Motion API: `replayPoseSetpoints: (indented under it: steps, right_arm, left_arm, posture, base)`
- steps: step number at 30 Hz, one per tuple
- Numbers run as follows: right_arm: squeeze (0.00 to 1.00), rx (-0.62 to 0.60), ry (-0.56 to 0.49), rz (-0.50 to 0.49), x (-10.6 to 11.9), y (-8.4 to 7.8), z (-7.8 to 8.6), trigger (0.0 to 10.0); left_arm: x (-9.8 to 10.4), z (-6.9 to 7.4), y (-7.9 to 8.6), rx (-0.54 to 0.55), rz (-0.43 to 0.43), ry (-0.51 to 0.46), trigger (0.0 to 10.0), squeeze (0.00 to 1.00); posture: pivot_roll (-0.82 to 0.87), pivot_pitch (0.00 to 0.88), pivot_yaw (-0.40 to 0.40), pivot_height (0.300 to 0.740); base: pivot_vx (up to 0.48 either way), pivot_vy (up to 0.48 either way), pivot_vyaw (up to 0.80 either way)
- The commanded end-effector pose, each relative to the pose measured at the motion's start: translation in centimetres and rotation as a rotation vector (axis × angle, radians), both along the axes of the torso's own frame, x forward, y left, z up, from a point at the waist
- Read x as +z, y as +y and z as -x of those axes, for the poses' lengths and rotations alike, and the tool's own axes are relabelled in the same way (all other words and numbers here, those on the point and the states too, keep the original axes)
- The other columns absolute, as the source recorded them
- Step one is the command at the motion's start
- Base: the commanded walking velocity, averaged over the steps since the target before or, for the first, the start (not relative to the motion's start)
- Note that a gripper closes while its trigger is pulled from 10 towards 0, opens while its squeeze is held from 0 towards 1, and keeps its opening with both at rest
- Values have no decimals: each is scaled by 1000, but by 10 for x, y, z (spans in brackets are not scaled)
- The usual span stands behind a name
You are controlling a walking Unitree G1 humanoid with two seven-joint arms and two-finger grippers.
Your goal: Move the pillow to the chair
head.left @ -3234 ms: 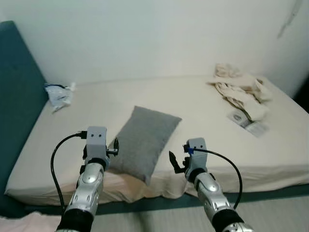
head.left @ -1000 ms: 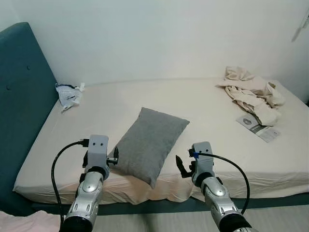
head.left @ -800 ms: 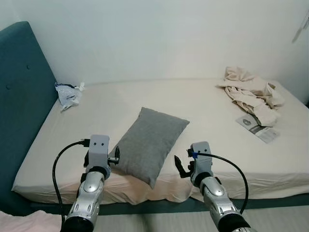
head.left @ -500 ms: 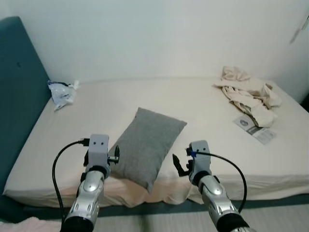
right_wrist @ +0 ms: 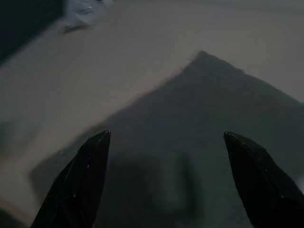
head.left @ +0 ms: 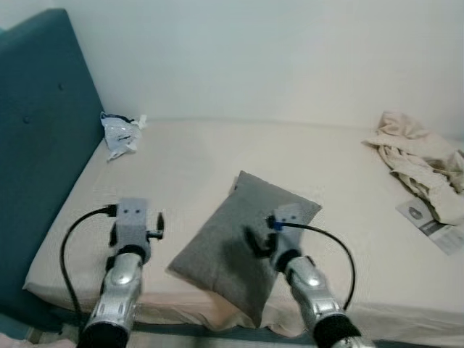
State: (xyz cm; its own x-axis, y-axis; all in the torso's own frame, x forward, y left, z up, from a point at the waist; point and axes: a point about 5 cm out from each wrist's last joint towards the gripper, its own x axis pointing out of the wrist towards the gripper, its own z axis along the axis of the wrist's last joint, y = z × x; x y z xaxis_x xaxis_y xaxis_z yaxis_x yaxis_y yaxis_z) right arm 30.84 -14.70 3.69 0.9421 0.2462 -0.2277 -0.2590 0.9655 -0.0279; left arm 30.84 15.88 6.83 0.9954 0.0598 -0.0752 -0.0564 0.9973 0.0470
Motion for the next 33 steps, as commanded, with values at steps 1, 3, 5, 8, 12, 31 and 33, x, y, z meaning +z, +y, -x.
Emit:
replayPoseSetpoints:
  steps: [1,3,5,8,12,31,33]
  right_arm:
    - [0,-16,21,-16,-4,-2,3,10000]
    - [0,-16,21,-16,-4,-2,2,10000]
    - [0,-15,20,-16,-4,-2,3,10000]
    - [0,-13,21,-17,-4,-1,3,10000]
    - [0,-14,22,-21,-4,0,3,10000]
    - [0,-27,17,-22,-4,-2,4,10000]
    - [0,-26,18,-22,-4,-2,4,10000]
  left_arm:
    - [-1,1,3,18,-9,1,10000,0]
    - [-1,1,4,24,-3,0,10000,0]
    - [0,1,5,28,-3,-2,10000,0]
    - [0,2,5,30,-7,-5,10000,0]
    - [1,1,7,36,-8,-10,10000,0]
    - [-4,-1,6,47,-8,48,10000,0]
    - [-4,-1,7,51,-11,49,10000,0]
  posture:
    - [11,78,4,740]
    - [11,79,5,740]
    - [13,78,4,740]
    - [13,77,5,740]
    - [13,74,8,740]
    - [8,86,14,740]
    - [9,86,13,740]
  base:
    - [0,0,0]
    - [0,0,0]
    - [0,0,0]
    - [0,0,0]
    - [0,0,0]
    - [0,-179,0]
    - [0,0,0]
